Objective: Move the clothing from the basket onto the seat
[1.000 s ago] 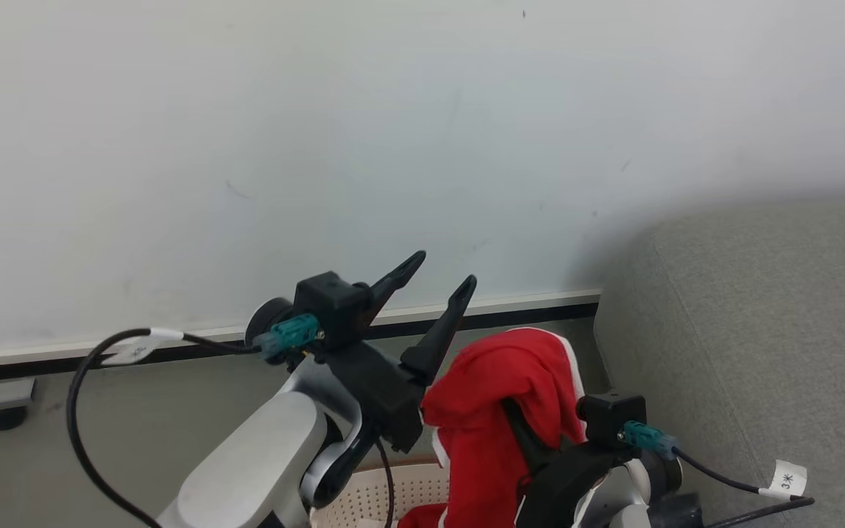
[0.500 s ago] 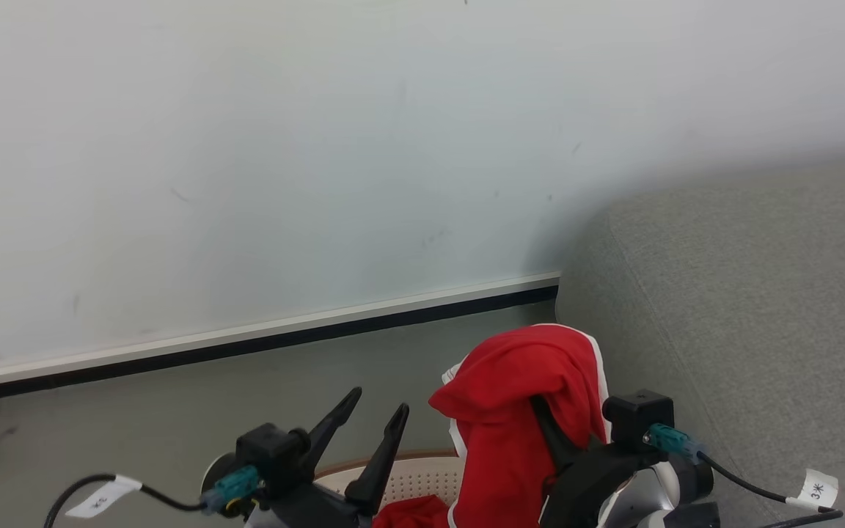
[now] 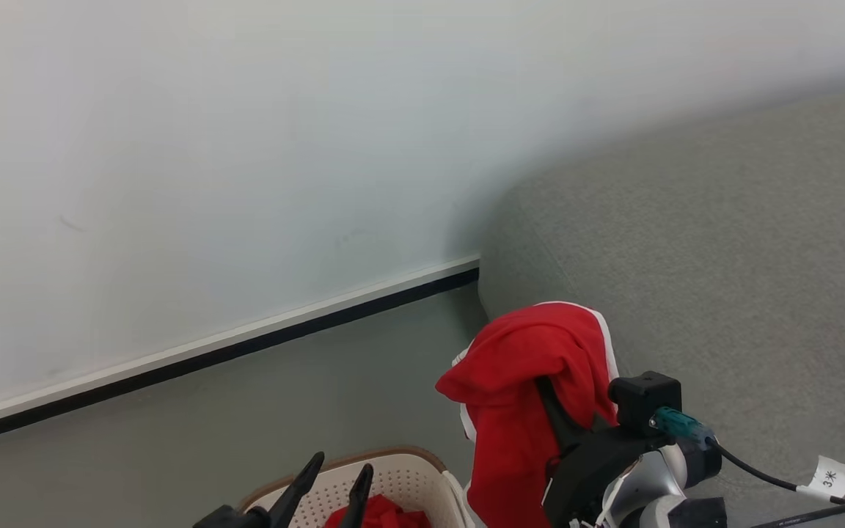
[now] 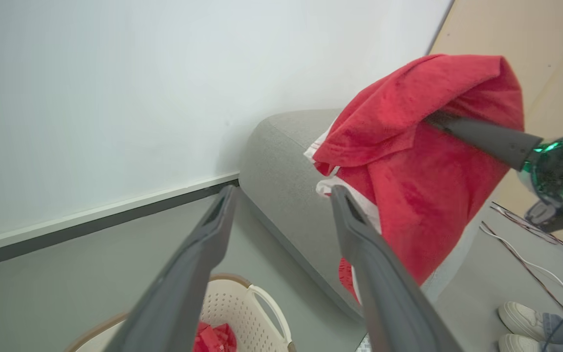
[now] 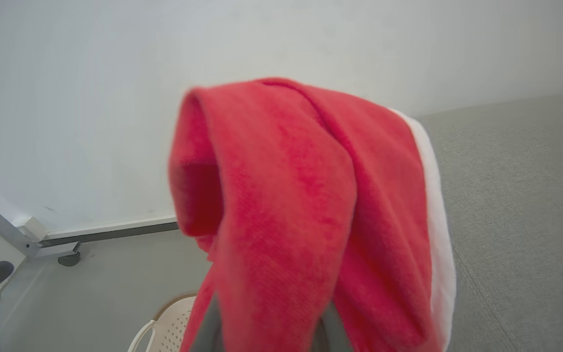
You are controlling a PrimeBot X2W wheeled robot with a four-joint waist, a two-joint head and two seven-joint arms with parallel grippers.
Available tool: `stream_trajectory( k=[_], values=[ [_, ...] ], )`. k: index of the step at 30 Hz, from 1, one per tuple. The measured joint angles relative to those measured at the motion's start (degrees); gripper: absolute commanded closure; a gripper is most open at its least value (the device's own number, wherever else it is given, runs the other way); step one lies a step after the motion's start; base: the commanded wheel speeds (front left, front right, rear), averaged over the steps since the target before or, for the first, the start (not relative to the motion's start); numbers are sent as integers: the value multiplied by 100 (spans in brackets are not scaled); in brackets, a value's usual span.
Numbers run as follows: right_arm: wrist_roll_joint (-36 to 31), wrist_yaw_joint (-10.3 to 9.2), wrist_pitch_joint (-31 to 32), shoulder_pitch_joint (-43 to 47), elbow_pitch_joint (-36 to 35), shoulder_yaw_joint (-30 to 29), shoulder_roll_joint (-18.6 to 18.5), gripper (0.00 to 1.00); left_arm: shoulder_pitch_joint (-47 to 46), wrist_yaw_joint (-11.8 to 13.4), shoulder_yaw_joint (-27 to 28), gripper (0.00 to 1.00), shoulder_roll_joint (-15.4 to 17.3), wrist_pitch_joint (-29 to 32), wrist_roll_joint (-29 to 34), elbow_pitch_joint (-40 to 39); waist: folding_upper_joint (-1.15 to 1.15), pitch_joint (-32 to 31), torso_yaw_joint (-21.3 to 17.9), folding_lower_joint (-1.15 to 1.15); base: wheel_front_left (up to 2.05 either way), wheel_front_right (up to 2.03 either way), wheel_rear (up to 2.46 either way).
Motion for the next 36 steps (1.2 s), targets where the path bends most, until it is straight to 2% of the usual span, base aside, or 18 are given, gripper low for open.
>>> stream_trajectory(
  k=[12, 16, 22, 32, 36],
  values=[
    [-58, -1, -77, -300, -45, 5, 0, 100, 376, 48, 293, 0, 114, 0, 203, -420, 0, 240, -1107, 0, 0, 0, 0],
    [-166, -1, -165, -339, -109, -303, -5, 100, 353, -24, 255, 0, 107, 0, 257, -487, 0, 425, -1514, 0, 0, 0, 0],
    [-252, -1, -256, -224, -294, -604, -4, 100, 145, -213, 133, 0, 142, 108, 281, -408, 0, 781, -1758, 0, 0, 0, 0],
    [-210, -1, -360, -274, -439, -826, -4, 100, -138, -212, 69, 0, 142, 189, 367, -409, 0, 1264, -1942, 1, 0, 0, 0],
    [-9, -1, -356, -617, -458, -769, -4, 100, -169, -172, 92, 0, 216, 271, 381, -604, 0, 1460, -1966, 1, 0, 0, 0]
  ],
)
